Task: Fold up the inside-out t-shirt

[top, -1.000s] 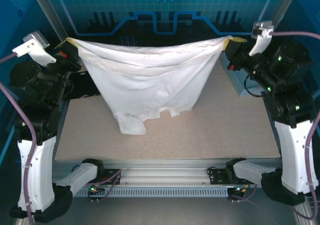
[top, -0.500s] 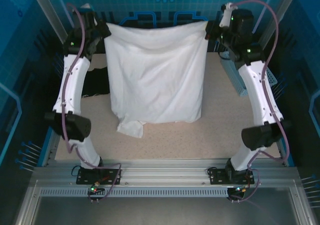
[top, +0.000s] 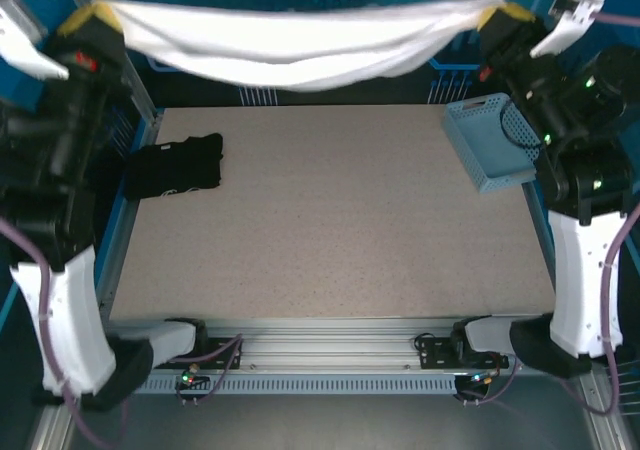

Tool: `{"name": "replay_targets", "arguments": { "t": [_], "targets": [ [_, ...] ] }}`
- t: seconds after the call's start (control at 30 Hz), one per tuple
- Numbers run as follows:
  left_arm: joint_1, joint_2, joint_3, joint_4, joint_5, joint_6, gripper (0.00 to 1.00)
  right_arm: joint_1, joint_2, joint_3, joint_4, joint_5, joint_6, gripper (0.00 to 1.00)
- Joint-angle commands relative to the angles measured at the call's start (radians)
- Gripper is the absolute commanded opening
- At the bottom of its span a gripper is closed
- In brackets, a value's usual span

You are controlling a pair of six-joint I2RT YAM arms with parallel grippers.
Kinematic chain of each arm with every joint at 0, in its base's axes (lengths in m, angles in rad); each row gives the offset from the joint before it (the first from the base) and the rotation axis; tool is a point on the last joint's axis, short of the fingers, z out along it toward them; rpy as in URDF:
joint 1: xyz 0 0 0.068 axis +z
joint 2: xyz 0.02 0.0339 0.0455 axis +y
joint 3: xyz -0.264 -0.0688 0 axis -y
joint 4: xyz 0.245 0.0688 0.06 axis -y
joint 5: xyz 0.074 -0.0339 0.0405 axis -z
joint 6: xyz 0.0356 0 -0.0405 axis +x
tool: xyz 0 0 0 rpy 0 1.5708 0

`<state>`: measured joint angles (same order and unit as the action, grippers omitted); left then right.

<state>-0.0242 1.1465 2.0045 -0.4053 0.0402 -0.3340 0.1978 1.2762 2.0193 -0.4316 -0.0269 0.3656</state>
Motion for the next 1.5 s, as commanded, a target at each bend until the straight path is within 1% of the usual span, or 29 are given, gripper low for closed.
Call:
{"name": "replay_targets", "arguments": {
  "t": [0.0, 0.1, 0.17, 0.23, 0.33, 0.43, 0.5, 0.57, 0.6, 0.63, 0.7, 0.8, 0.87, 0.93, 1.0, 1.1, 1.2, 1.27, 1.37, 1.43, 1.47],
  "targets": [
    [-0.019, -0.083, -0.374, 0.001, 0.143, -0.076, 0.00, -0.004, -0.057, -0.278, -0.022, 0.012, 0.010, 0.00],
    [-0.091, -0.259, -0.739, -0.011, 0.197, -0.072, 0.00, -0.005, -0.160, -0.556, -0.018, 0.000, 0.047, 0.00],
    [-0.146, -0.349, -0.960, -0.035, 0.187, -0.078, 0.00, -0.004, -0.204, -0.723, -0.004, -0.016, 0.068, 0.00],
    [-0.200, -0.401, -1.160, -0.016, 0.152, -0.106, 0.00, -0.005, -0.208, -0.861, 0.008, -0.040, 0.085, 0.00],
    [-0.294, -0.391, -1.348, 0.041, 0.085, -0.156, 0.00, -0.007, -0.167, -0.985, 0.025, -0.064, 0.073, 0.00],
    [-0.389, -0.313, -1.451, 0.116, -0.014, -0.165, 0.00, -0.011, -0.118, -1.024, 0.031, -0.085, 0.047, 0.00],
    [-0.433, -0.235, -1.472, 0.145, -0.046, -0.168, 0.07, -0.010, -0.087, -1.015, 0.016, -0.120, 0.026, 0.00],
    [-0.468, -0.162, -1.468, 0.160, -0.077, -0.160, 0.19, -0.010, -0.065, -0.993, -0.009, -0.138, 0.002, 0.00],
    [-0.487, -0.132, -1.461, 0.163, -0.100, -0.149, 0.24, -0.009, -0.058, -0.979, -0.022, -0.147, -0.011, 0.00],
    [-0.502, -0.114, -1.453, 0.164, -0.120, -0.140, 0.31, -0.009, -0.054, -0.968, -0.033, -0.157, -0.022, 0.00],
    [-0.546, -0.101, -1.435, 0.175, -0.169, -0.110, 0.46, -0.009, -0.049, -0.944, -0.062, -0.178, -0.044, 0.00],
    [-0.632, -0.119, -1.424, 0.242, -0.224, -0.023, 0.64, -0.009, -0.054, -0.920, -0.100, -0.197, -0.067, 0.00],
    [-0.689, -0.097, -1.417, 0.324, -0.216, 0.047, 0.72, -0.008, -0.060, -0.915, -0.112, -0.208, -0.070, 0.00],
    [-0.732, -0.023, -1.384, 0.392, -0.176, 0.110, 0.74, -0.009, -0.066, -0.913, -0.118, -0.211, -0.074, 0.00],
    [-0.754, 0.097, -1.316, 0.415, -0.123, 0.167, 0.75, -0.009, -0.070, -0.904, -0.136, -0.204, -0.080, 0.00],
    [-0.763, 0.275, -1.218, 0.427, -0.069, 0.220, 0.78, -0.011, -0.086, -0.894, -0.158, -0.188, -0.086, 0.00],
    [-0.765, 0.396, -1.161, 0.466, 0.029, 0.248, 0.83, -0.016, -0.104, -0.887, -0.179, -0.171, -0.086, 0.00],
    [-0.764, 0.464, -1.131, 0.475, 0.059, 0.262, 0.84, -0.021, -0.114, -0.884, -0.191, -0.165, -0.085, 0.00],
    [-0.764, 0.541, -1.110, 0.491, 0.064, 0.282, 0.84, -0.024, -0.131, -0.887, -0.196, -0.157, -0.083, 0.00],
    [-0.765, 0.570, -1.107, 0.498, 0.042, 0.293, 0.82, -0.028, -0.138, -0.887, -0.204, -0.152, -0.084, 0.00],
    [-0.762, 0.582, -1.105, 0.494, 0.021, 0.301, 0.79, -0.030, -0.141, -0.886, -0.208, -0.148, -0.088, 0.00]
  ]
}}
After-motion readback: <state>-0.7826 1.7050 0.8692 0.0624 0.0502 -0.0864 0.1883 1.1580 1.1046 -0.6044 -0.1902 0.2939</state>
